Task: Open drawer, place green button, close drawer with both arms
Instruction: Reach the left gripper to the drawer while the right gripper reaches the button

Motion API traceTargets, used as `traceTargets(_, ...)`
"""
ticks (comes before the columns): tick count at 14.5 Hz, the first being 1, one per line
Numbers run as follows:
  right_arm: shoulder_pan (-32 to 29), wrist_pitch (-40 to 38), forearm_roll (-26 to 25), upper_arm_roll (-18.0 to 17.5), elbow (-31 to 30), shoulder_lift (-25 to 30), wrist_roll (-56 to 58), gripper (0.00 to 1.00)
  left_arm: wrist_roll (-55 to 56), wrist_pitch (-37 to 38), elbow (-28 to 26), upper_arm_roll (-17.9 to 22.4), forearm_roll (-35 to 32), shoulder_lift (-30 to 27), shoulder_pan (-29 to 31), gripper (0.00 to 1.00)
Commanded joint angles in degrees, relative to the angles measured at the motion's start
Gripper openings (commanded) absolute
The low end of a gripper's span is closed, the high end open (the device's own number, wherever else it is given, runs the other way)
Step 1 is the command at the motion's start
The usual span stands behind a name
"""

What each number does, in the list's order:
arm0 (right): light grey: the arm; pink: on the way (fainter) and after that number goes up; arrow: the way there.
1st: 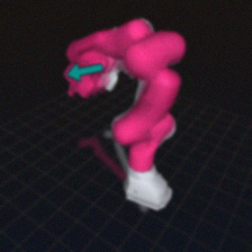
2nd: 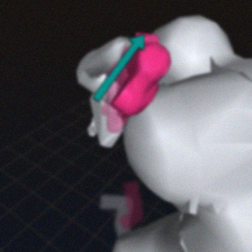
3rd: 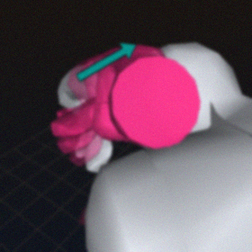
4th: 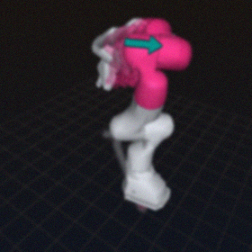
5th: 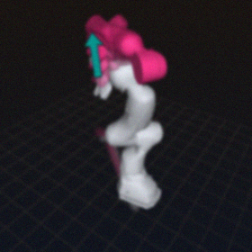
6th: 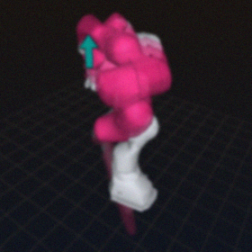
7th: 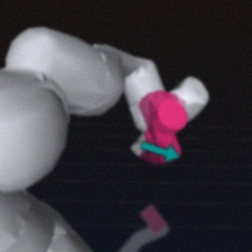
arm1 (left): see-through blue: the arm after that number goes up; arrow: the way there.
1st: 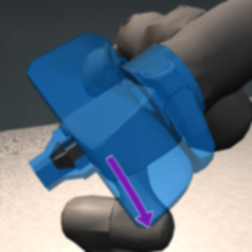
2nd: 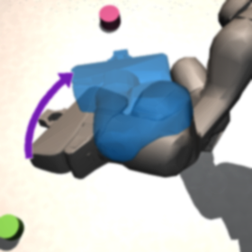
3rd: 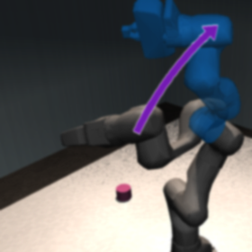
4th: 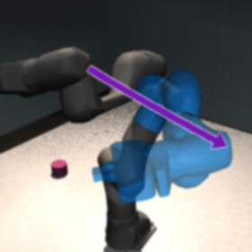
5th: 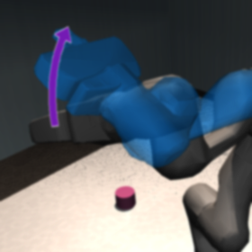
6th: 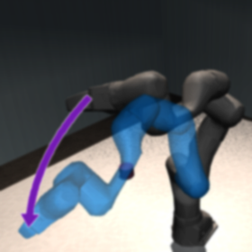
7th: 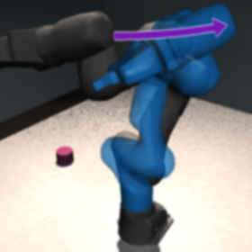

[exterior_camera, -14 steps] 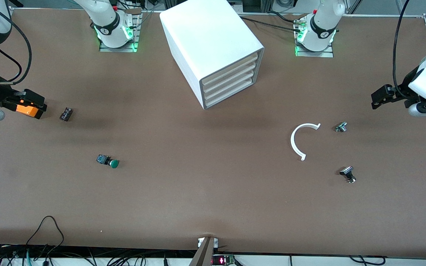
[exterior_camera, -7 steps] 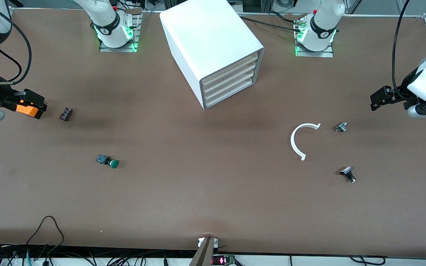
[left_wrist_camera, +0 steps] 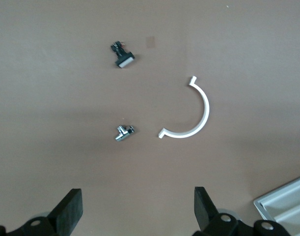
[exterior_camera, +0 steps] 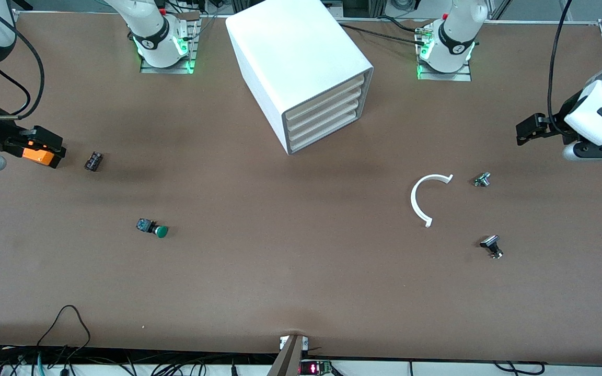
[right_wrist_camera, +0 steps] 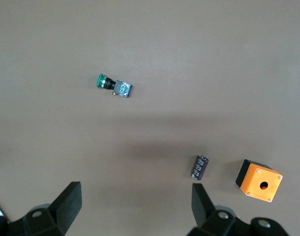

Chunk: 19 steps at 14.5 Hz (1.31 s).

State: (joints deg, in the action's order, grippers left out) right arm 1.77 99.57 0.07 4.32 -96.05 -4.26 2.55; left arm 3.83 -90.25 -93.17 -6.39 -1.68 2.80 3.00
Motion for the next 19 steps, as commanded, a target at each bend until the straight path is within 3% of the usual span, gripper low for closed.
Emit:
traceTargets(1, 0.1, -0.7, 0.2, 0.2, 1.3, -0.6, 1.0, 0.99, -0.5, 1.9, 4.2, -1.6, 1.2, 5.2, -0.2, 1.0)
traceTargets(6, 0.6, -0.3, 0.4, 0.2, 1.3, -2.3, 1.1, 0.99, -1.5, 1.5, 2.1, -2.3, 4.7, 15.7, -1.1, 1.0)
traceTargets(9, 0.6, -0.3, 0.5, 0.2, 1.3, -2.9, 1.2, 0.99, -1.5, 1.7, -2.2, -2.3, 16.0, 20.3, -1.8, 1.0)
traceTargets(12, 0.6, 0.2, 0.9, 0.2, 1.3, -4.0, 1.1, 0.99, -1.7, 1.7, -2.8, -3.0, 28.6, 25.9, -1.9, 1.0)
traceTargets(15, 1.8, 4.2, 1.9, 0.1, 1.3, -8.1, 1.8, 0.99, -3.0, 2.3, -4.4, -7.9, 32.9, 31.3, -3.1, 1.0)
traceTargets(19, 2.7, 14.0, 2.0, 0.1, 1.3, -14.4, 13.5, 0.99, -14.2, 0.7, -6.5, -8.2, 43.0, 36.7, -6.2, 0.99)
